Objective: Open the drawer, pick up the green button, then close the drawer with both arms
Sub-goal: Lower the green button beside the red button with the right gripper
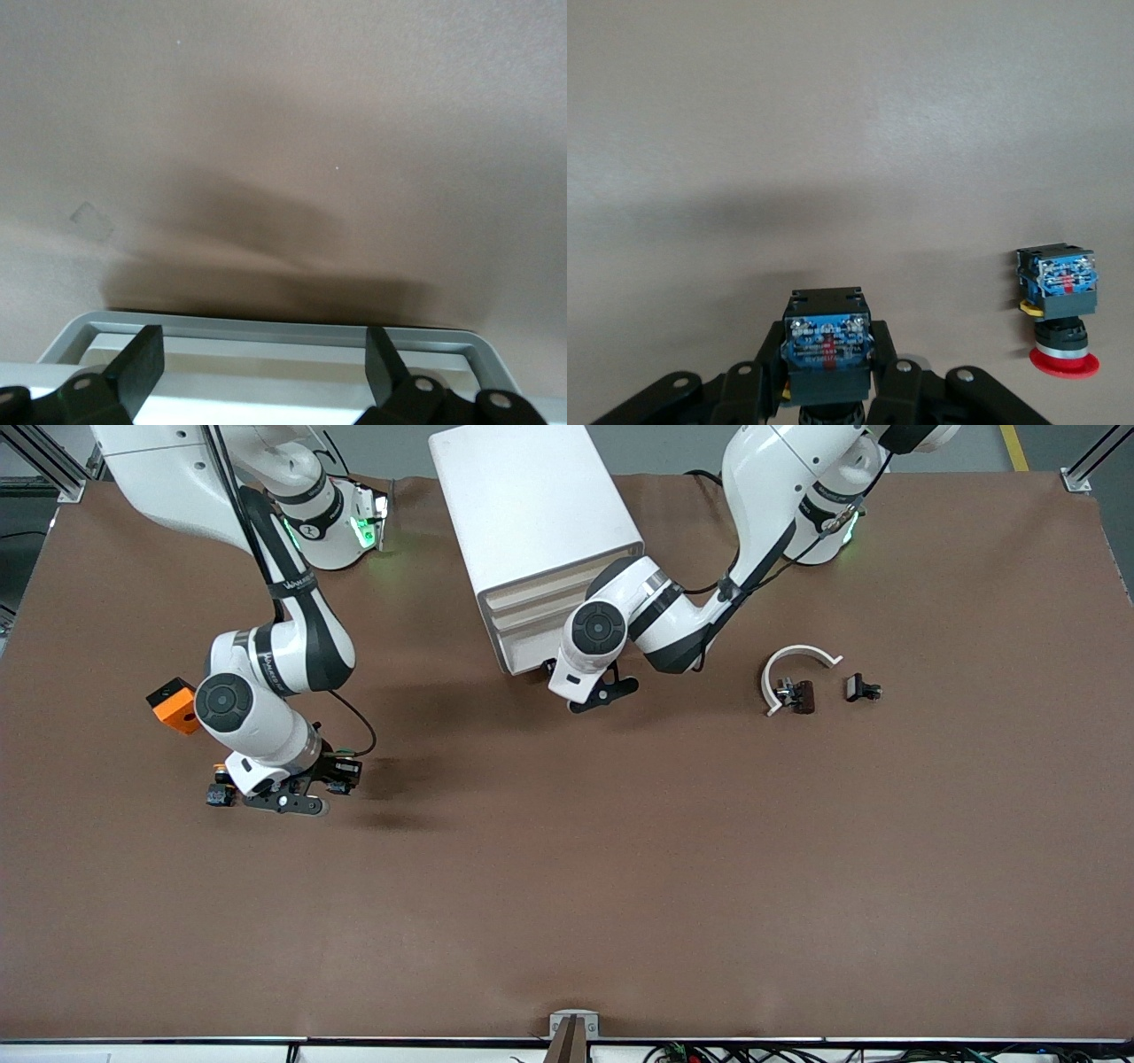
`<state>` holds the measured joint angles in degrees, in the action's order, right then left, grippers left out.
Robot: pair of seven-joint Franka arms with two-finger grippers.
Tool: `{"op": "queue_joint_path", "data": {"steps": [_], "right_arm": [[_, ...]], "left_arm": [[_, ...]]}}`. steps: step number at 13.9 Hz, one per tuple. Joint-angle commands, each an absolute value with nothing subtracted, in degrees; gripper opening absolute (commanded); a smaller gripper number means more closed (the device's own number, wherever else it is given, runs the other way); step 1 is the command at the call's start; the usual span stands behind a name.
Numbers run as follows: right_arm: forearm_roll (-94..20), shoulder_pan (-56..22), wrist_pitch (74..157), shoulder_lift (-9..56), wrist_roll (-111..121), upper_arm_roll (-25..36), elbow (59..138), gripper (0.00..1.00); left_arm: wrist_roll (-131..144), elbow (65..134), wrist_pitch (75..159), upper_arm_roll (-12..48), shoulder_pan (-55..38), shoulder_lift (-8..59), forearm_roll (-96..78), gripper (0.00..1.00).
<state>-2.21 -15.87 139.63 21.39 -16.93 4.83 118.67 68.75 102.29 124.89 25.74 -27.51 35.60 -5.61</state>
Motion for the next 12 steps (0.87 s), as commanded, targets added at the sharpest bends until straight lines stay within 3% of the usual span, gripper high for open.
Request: {"op": "queue_joint_path", "data": {"steps": [1,5,12], "right_arm": [[-1.49,-14.15,142.37,20.12,-16.17,3.69,121.46,0.0],[-1.58,-13.97,148.0,22.67,-16.17,3.69,124.27,0.0],[-1.41,-14.15,149.85,23.47,-16.17,3.78,125.86,0.0]], "left_arm": [[71.01,100.46,124.19,26.37,-28.12,37.35,-6.94,1.0],[71.54,98.97,124.19,26.89,-28.56,38.05,-10.63,1.0],[71.54,98.53,123.31,27.33,-28.65,38.32,-16.26,1.0]]}}
